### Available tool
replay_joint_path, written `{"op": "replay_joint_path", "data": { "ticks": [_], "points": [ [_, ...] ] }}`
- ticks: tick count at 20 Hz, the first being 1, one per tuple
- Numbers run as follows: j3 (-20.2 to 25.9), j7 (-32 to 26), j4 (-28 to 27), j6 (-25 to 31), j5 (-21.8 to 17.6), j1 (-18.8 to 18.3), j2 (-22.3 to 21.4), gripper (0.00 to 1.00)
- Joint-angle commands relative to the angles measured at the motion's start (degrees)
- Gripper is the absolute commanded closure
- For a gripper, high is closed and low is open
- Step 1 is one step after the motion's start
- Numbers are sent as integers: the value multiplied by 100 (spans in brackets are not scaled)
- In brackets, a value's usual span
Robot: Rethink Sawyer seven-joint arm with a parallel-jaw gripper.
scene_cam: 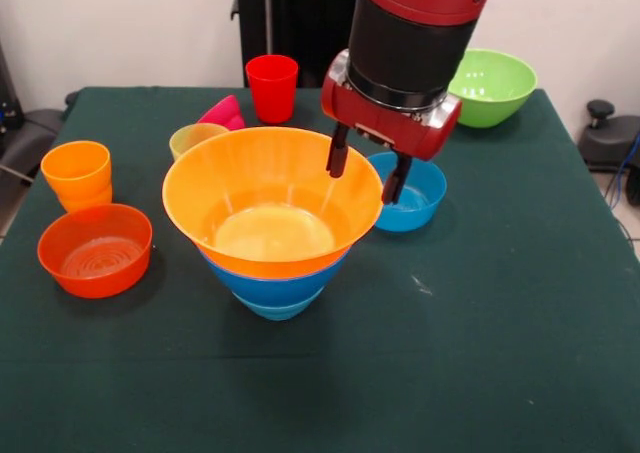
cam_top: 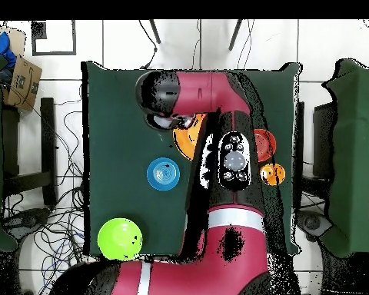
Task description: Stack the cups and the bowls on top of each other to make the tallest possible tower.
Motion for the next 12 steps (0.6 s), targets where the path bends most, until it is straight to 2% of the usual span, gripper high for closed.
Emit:
{"op": "replay_joint_path", "data": {
  "ticks": [1, 12],
  "points": [
    [221, 554, 779, -93, 394, 98, -435, 0],
    [61, 711, 1526, -597, 719, 205, -782, 0]
  ]
}}
